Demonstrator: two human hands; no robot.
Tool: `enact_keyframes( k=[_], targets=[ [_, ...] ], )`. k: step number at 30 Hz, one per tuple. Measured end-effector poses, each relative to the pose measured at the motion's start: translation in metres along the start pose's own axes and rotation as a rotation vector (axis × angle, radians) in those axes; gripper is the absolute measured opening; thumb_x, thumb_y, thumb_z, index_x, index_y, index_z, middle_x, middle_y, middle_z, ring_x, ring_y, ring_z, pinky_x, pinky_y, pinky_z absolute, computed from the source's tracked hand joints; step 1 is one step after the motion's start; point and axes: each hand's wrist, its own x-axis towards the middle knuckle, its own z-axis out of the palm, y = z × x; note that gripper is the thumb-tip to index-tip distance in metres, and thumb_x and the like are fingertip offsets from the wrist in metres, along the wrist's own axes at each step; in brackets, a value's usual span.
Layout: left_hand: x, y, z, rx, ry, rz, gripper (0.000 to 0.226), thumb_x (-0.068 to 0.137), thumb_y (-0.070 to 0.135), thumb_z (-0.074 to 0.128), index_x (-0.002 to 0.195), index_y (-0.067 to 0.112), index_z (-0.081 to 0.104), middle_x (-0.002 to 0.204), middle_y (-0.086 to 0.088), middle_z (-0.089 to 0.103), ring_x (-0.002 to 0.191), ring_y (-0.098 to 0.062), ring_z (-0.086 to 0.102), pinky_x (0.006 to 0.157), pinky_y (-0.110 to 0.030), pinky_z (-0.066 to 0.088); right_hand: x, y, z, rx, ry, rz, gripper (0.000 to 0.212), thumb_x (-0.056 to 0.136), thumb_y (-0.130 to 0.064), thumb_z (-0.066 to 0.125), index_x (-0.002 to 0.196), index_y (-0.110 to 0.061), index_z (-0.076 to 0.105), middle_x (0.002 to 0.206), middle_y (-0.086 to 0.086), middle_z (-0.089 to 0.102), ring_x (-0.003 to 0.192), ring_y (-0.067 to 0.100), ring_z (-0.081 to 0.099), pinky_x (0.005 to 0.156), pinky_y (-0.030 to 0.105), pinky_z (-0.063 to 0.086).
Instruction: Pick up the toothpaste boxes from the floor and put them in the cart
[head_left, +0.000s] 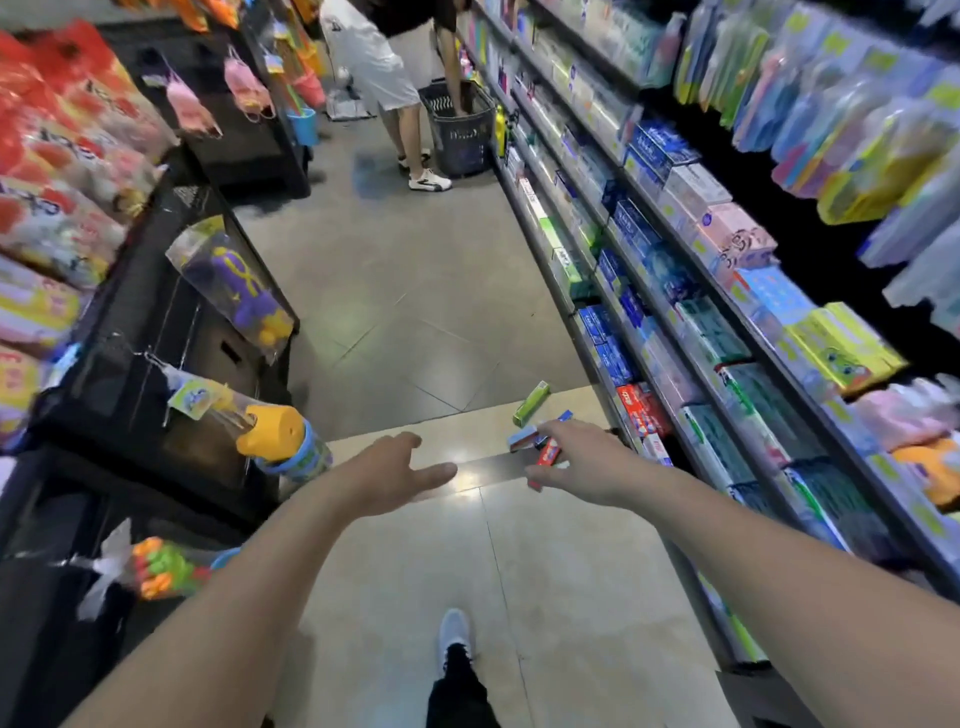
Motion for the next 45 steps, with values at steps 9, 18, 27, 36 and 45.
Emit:
enact_keyframes(
  k=[9,18,27,36,45],
  targets=[
    [0.137,-0.011,-0.104,0.100,-0.119,0.067,0.087,0.089,0.067,0.052,0.153,0.012,0.029,0.158,-0.004,0.033,0.142,-0.023,0.036,0.111,-0.033,0.030,0.118,-0.029,-0.036,0.098,0.038,0.114,0.077,0.085,-0.064,0.058,0.146,-0.022,0.040,0.141,0.005,0.049,0.130,0.025,0.044,0.104,0.040,0.041],
    [0.278,0.061,-0.130,0.191,-0.245,0.120,0.090,0.084,0.072,0.053,0.151,0.015,0.032,0.155,-0.008,0.037,0.137,-0.027,0.043,0.112,-0.043,0.036,0.212,0.036,-0.077,0.161,0.098,0.279,0.069,0.086,-0.058,0.060,0.142,-0.020,0.045,0.139,0.007,0.051,0.128,0.026,0.047,0.104,0.041,0.041],
    [0.424,0.137,-0.112,0.269,-0.369,0.153,0.082,0.087,0.067,0.054,0.148,0.015,0.036,0.149,-0.010,0.044,0.131,-0.027,0.049,0.108,-0.041,0.040,0.311,0.138,-0.093,0.337,0.101,0.549,0.061,0.084,-0.058,0.063,0.124,-0.013,0.055,0.119,0.013,0.058,0.108,0.029,0.059,0.090,0.038,0.049],
    [0.593,0.158,-0.013,0.458,-0.558,0.246,0.077,0.091,0.062,0.053,0.147,0.013,0.036,0.148,-0.009,0.045,0.128,-0.025,0.050,0.099,-0.033,0.041,0.412,0.239,0.002,0.585,0.151,0.823,0.060,0.089,-0.051,0.061,0.130,-0.008,0.052,0.117,0.013,0.066,0.109,0.029,0.062,0.079,0.029,0.044],
    [0.777,0.087,0.170,0.638,-0.665,0.304,0.081,0.089,0.064,0.054,0.150,0.016,0.032,0.148,-0.008,0.043,0.130,-0.025,0.047,0.102,-0.031,0.039,0.537,0.337,0.218,0.650,0.050,1.042,0.064,0.087,-0.052,0.064,0.129,-0.006,0.049,0.127,0.016,0.060,0.119,0.032,0.057,0.093,0.034,0.046]
  ],
)
